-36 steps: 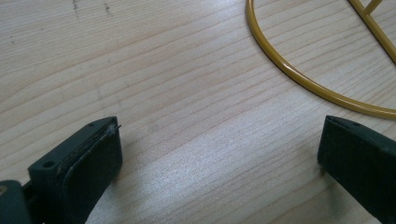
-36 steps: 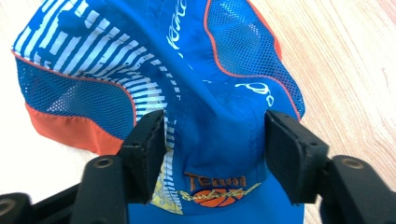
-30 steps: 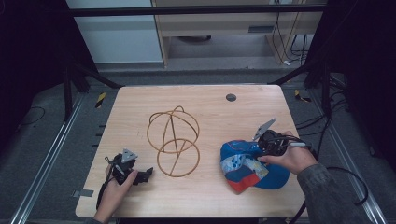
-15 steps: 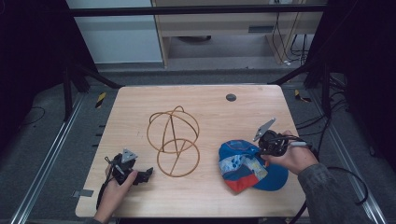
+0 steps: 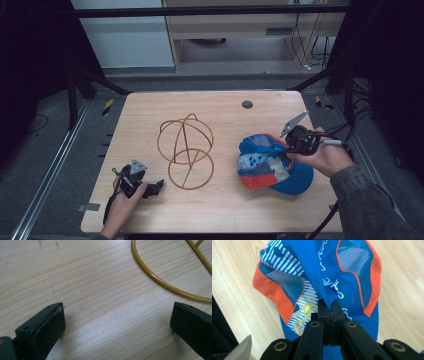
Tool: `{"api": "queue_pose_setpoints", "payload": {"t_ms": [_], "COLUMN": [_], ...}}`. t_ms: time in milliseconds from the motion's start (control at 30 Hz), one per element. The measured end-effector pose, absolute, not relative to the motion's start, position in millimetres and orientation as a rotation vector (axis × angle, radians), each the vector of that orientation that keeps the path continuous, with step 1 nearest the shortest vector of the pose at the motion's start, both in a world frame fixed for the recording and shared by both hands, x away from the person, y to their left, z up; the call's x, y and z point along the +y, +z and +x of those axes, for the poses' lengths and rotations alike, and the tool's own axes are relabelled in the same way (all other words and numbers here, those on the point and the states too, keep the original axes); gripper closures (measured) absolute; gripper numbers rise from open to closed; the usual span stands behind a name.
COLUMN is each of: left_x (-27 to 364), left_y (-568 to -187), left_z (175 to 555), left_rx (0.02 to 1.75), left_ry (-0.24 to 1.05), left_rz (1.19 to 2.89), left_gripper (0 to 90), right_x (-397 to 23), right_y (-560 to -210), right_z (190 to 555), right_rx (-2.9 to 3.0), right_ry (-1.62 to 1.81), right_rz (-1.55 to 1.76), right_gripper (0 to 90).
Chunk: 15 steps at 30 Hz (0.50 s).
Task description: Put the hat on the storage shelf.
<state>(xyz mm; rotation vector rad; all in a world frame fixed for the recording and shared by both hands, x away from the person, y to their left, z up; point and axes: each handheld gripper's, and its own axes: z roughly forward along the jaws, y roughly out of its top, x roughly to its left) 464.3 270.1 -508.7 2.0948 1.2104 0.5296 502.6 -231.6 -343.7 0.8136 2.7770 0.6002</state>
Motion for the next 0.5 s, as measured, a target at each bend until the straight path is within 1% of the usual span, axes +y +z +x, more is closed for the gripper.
{"api": "queue_pose_setpoints", "payload": {"t_ms": [367,500], "left_x": [269.9,269.9], "left_y": [-508.9,-508.9], "left_z": [464.4,464.4], "left_rx": [1.21,1.21], "left_ry": [0.531,0.531], "left_rz": [2.09,2.09], "left_gripper": [0.0,0.0], "right_x": [-224.6,-220.1], "right_y": [-272.3,-255.8], "right_z": [509.7,511.9], "right_rx": [2.697,2.689], "right_ry": [0.667,0.689], "right_rz": [0.774,0.765], "right_gripper": [89.8,89.8]}}
